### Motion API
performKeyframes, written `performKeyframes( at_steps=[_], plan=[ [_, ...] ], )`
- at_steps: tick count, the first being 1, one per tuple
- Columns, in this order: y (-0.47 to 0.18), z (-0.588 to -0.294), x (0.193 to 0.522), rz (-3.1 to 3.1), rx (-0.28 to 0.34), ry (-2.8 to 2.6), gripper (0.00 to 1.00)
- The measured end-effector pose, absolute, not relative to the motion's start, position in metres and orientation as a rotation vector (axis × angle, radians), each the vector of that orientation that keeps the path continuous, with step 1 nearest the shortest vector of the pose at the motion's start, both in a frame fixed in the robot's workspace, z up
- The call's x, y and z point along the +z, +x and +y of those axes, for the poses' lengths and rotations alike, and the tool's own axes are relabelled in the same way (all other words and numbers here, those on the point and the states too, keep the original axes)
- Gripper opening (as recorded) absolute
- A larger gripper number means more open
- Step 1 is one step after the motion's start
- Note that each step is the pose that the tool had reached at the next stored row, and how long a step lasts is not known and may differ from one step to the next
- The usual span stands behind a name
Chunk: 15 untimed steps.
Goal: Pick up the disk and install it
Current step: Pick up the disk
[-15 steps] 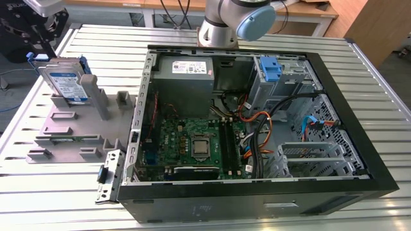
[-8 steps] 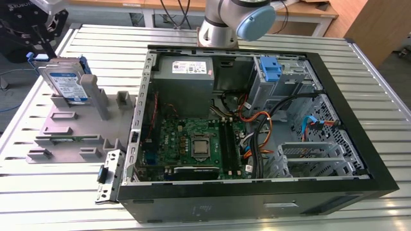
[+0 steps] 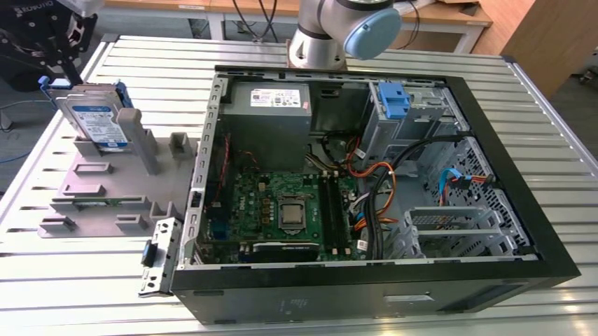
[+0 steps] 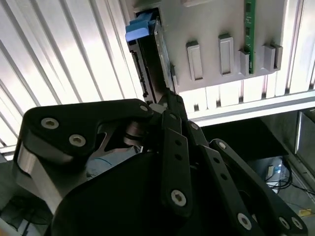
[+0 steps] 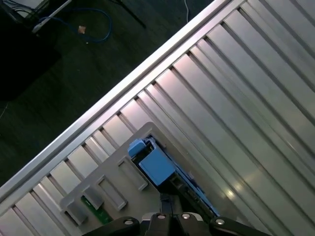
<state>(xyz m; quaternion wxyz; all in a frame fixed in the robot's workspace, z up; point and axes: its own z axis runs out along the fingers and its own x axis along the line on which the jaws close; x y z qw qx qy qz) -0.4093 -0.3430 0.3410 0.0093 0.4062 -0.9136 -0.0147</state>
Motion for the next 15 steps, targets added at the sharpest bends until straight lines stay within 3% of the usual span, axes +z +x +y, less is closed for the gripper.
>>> performKeyframes(
  at_steps=[15],
  plan=[
    [-0.4093,-0.3429,0.3401,-2.651,-0.041,1.642,0.11]
  ],
)
